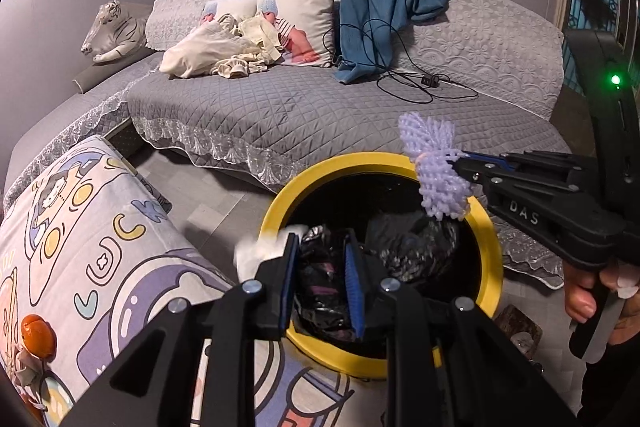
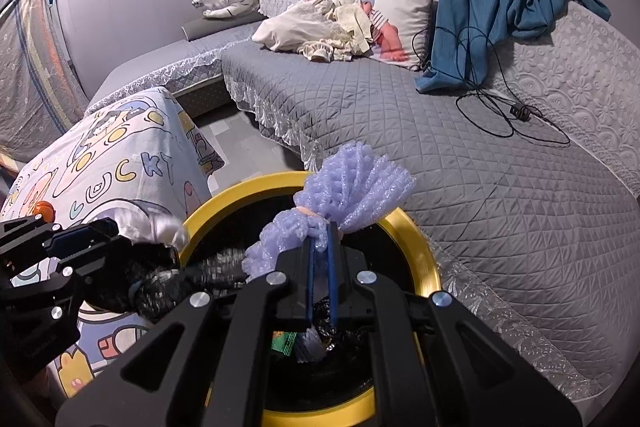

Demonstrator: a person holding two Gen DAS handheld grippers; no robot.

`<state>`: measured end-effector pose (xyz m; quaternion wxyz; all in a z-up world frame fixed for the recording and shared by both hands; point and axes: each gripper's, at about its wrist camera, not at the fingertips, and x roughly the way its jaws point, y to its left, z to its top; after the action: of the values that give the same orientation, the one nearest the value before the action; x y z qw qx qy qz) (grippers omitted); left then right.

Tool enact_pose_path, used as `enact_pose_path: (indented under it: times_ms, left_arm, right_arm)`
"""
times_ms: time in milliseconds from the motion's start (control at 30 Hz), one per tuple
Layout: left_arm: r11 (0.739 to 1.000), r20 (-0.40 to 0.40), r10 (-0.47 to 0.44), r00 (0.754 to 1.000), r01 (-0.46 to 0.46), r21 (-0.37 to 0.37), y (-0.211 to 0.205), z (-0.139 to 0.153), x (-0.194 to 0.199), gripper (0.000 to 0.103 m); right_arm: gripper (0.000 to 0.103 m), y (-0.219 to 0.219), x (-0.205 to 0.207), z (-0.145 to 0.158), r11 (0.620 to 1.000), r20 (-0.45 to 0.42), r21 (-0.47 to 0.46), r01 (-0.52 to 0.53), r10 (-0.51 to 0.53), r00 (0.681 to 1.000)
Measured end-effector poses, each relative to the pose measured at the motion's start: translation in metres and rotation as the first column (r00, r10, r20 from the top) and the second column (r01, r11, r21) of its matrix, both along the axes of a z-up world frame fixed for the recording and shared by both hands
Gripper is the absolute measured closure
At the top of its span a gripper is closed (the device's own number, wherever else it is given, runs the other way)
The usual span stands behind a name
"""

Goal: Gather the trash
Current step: 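Open both grippers to drop the bag and foam net into the bin, then move both open grippers from the bin back over the bed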

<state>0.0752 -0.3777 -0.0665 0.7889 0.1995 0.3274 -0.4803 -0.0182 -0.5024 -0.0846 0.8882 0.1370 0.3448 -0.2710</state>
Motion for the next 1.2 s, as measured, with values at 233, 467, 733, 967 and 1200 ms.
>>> enact_pose_path:
  times_ms: [233,467,733,967,1200]
  left_arm:
    - [1.000,0.017,0.025,1.000,-0.025,-0.016,0.005,0.001,0.002,0.047]
    - [0.998,-0.019,0.055,0.998,-0.055,-0.037,0.015,0.007,0.014,0.044]
    - [0.987,-0.007,0.146,0.989,-0.146,-0.066,0.054,0.018,0.044,0.032]
    - [0.959,-0.009,0.276,0.961,-0.276,-0.070,0.117,0.027,0.085,0.029]
    - [0.894,-0.026,0.439,0.898,-0.440,-0.088,0.200,0.036,0.120,0.028]
  right_arm:
    - [0.094,-0.004,0.005,-0.006,1.000,-0.028,0.019,0.021,-0.021,0.999]
    - [0.061,-0.003,-0.001,0.002,0.999,-0.010,0.003,0.047,-0.047,0.999]
    - [0.052,0.002,0.001,0.012,0.999,-0.010,-0.003,0.037,-0.037,0.999]
    - [0.043,0.012,0.003,0.025,0.999,-0.003,-0.023,0.028,-0.028,1.000]
    - [0.030,0.018,0.006,0.035,0.999,0.009,-0.034,0.031,-0.031,0.999]
